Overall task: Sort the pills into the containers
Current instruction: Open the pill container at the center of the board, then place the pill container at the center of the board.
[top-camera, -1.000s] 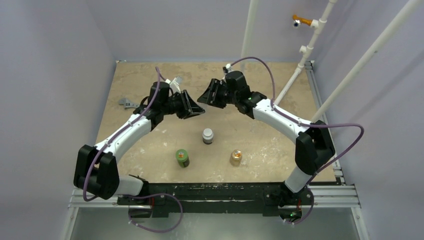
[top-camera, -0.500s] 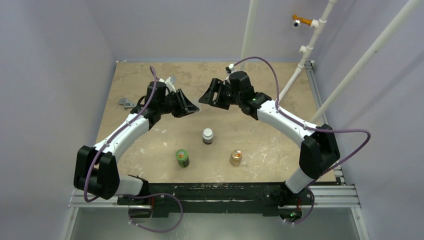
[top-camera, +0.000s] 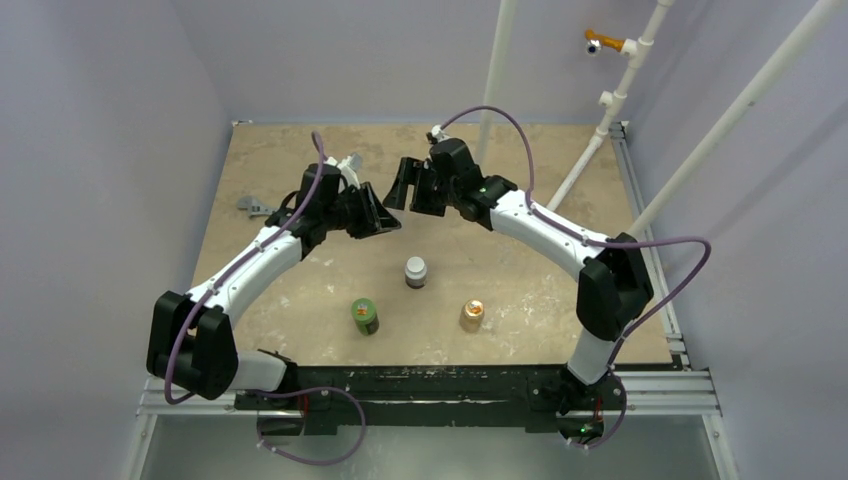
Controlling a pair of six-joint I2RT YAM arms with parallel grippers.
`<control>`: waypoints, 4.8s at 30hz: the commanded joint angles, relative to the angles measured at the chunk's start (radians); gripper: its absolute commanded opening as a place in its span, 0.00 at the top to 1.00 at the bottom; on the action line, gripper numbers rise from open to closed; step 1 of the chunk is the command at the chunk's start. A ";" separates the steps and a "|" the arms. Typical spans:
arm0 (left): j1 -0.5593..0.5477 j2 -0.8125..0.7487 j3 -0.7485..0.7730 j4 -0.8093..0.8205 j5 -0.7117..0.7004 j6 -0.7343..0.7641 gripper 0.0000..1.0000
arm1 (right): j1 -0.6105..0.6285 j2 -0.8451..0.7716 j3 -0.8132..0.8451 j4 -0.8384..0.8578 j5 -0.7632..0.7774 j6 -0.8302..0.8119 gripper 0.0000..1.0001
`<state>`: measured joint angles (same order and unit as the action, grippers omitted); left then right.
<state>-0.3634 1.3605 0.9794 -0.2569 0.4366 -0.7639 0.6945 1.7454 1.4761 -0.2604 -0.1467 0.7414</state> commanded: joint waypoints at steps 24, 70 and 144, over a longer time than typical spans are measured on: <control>-0.005 -0.039 0.045 0.005 -0.015 0.032 1.00 | -0.038 -0.114 -0.125 -0.021 0.065 0.015 0.68; -0.054 -0.075 0.104 -0.152 -0.135 0.136 0.48 | -0.111 -0.024 -0.231 -0.120 0.318 -0.170 1.00; 0.031 -0.209 0.138 -0.398 -0.353 0.172 0.12 | 0.205 -0.053 -0.074 -0.266 0.368 -0.252 0.28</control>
<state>-0.3412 1.1889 1.0866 -0.6456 0.1078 -0.6071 0.8795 1.6642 1.3293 -0.5060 0.2104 0.5045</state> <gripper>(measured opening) 0.879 0.722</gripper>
